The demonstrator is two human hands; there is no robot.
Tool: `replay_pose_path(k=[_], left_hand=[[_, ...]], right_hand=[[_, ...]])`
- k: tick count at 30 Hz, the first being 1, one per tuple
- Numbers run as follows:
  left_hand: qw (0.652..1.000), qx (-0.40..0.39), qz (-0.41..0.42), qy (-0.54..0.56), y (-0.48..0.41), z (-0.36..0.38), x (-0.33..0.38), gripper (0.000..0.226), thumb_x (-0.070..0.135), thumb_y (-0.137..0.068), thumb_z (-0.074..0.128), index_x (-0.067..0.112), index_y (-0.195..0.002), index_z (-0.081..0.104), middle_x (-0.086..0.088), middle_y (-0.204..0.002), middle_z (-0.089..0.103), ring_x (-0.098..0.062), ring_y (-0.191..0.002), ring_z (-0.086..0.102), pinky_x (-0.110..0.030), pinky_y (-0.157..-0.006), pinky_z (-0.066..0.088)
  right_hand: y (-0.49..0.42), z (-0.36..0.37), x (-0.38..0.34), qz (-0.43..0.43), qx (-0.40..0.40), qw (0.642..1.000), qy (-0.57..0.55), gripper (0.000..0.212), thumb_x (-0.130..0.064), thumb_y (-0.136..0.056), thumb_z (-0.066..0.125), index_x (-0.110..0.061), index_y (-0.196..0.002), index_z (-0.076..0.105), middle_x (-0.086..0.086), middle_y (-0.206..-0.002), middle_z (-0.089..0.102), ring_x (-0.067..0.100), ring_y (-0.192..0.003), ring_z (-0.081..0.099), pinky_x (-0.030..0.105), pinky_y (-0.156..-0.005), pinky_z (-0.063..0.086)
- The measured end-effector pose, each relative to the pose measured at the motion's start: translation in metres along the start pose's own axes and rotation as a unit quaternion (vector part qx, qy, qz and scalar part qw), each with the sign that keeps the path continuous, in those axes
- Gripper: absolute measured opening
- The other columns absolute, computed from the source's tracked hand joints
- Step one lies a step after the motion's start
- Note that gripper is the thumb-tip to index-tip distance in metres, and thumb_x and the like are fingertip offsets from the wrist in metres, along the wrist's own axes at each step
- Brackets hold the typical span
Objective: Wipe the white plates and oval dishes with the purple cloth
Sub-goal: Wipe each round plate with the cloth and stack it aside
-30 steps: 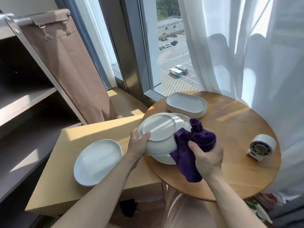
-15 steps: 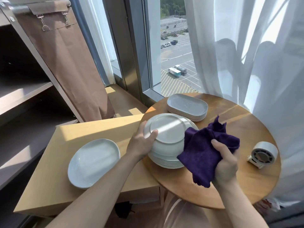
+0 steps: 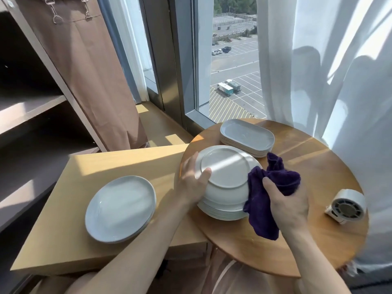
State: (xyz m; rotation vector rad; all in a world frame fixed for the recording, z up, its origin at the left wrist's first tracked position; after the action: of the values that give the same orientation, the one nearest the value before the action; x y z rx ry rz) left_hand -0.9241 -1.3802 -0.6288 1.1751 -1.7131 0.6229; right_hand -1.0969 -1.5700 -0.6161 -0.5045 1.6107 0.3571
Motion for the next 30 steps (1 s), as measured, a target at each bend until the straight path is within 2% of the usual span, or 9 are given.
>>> replay_pose_path(k=[2, 4, 7, 11, 14, 17, 22, 25, 30], left_hand=[[1.000, 0.003, -0.001, -0.001, 0.000, -0.001, -0.001, 0.083, 0.057, -0.083, 0.047, 0.031, -0.159, 0.029, 0.006, -0.163, 0.026, -0.013, -0.150, 0.023, -0.039, -0.124, 0.022], [1.000, 0.011, 0.000, -0.005, 0.001, -0.001, -0.001, 0.084, 0.057, -0.084, 0.047, 0.029, -0.160, 0.027, 0.005, -0.163, 0.025, -0.012, -0.150, 0.023, -0.036, -0.124, 0.022], [0.999, 0.032, -0.007, 0.006, 0.001, 0.001, -0.001, 0.074, 0.044, -0.094, 0.055, 0.027, -0.160, 0.027, 0.003, -0.163, 0.025, -0.014, -0.149, 0.024, -0.035, -0.123, 0.023], [0.998, 0.063, -0.024, 0.017, 0.003, 0.000, 0.004, 0.069, 0.030, -0.097, 0.060, 0.024, -0.160, 0.031, 0.001, -0.160, 0.030, -0.020, -0.146, 0.032, -0.042, -0.122, 0.029], [0.997, 0.053, -0.044, 0.038, 0.005, 0.000, 0.006, 0.071, 0.030, -0.098, 0.061, 0.025, -0.160, 0.029, 0.002, -0.160, 0.028, -0.020, -0.146, 0.032, -0.043, -0.121, 0.030], [0.995, 0.050, -0.060, 0.057, 0.005, -0.004, 0.007, 0.072, 0.030, -0.097, 0.062, 0.027, -0.160, 0.028, 0.003, -0.161, 0.027, -0.020, -0.147, 0.031, -0.043, -0.121, 0.030], [0.989, 0.057, -0.096, 0.097, 0.008, -0.001, 0.007, 0.075, 0.026, -0.095, 0.064, 0.028, -0.160, 0.027, 0.001, -0.160, 0.033, -0.024, -0.143, 0.038, -0.046, -0.118, 0.036], [0.985, 0.058, -0.112, 0.118, 0.011, 0.001, 0.004, 0.074, 0.026, -0.096, 0.063, 0.031, -0.160, 0.026, 0.002, -0.157, 0.038, -0.024, -0.138, 0.042, -0.046, -0.116, 0.039], [0.989, 0.028, -0.096, 0.113, 0.014, -0.001, -0.004, 0.062, 0.025, -0.095, 0.064, 0.036, -0.151, 0.040, 0.004, -0.147, 0.050, -0.022, -0.133, 0.048, -0.045, -0.115, 0.040]], right_hand=[[-0.003, -0.003, -0.005, 0.004, -0.012, 1.000, -0.010, 0.014, -0.033, -0.081, 0.080, -0.029, -0.093, 0.073, -0.012, -0.091, 0.076, 0.005, -0.083, 0.072, 0.036, -0.078, 0.057], [-0.002, -0.004, -0.013, 0.017, -0.039, 0.995, -0.086, 0.005, -0.026, -0.086, 0.077, -0.031, -0.087, 0.075, -0.004, -0.091, 0.077, 0.018, -0.089, 0.074, 0.041, -0.079, 0.057], [0.001, -0.002, -0.025, 0.076, -0.063, 0.969, -0.227, 0.005, -0.023, -0.088, 0.072, -0.022, -0.091, 0.075, 0.009, -0.095, 0.073, 0.030, -0.087, 0.071, 0.042, -0.071, 0.056], [0.001, 0.006, -0.029, 0.110, -0.056, 0.958, -0.259, 0.008, -0.023, -0.093, 0.068, -0.019, -0.093, 0.074, 0.011, -0.096, 0.071, 0.029, -0.085, 0.069, 0.043, -0.071, 0.054], [-0.003, 0.010, -0.023, 0.061, -0.015, 0.994, -0.085, 0.005, -0.026, -0.093, 0.073, -0.023, -0.091, 0.071, -0.011, -0.085, 0.074, 0.017, -0.087, 0.071, 0.030, -0.074, 0.050], [-0.003, 0.010, -0.014, 0.037, -0.018, 0.994, 0.097, 0.020, -0.038, -0.087, 0.078, -0.026, -0.100, 0.068, -0.013, -0.091, 0.071, -0.002, -0.086, 0.064, 0.018, -0.067, 0.042], [-0.009, 0.003, -0.017, 0.034, -0.027, 0.993, 0.113, 0.021, -0.043, -0.084, 0.079, -0.028, -0.094, 0.068, -0.015, -0.083, 0.071, -0.012, -0.077, 0.061, 0.024, -0.065, 0.042], [-0.013, 0.003, -0.019, 0.042, -0.040, 0.992, 0.112, 0.020, -0.044, -0.084, 0.078, -0.030, -0.093, 0.067, -0.026, -0.085, 0.069, -0.013, -0.075, 0.061, 0.027, -0.064, 0.042], [-0.024, 0.013, -0.027, 0.019, -0.073, 0.979, 0.187, 0.022, -0.047, -0.086, 0.073, -0.026, -0.086, 0.066, -0.012, -0.080, 0.070, 0.004, -0.074, 0.064, 0.028, -0.060, 0.040]])
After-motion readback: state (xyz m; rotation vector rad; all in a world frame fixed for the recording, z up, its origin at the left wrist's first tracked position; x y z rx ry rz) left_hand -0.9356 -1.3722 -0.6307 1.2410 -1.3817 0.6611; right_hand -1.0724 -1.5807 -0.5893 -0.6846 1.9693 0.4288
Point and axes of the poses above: each hand's wrist, its own y-axis away from the middle knuckle, its own z-axis out of the palm, x = y × z, the point moved 5 cm from there along -y, towards the middle knuckle
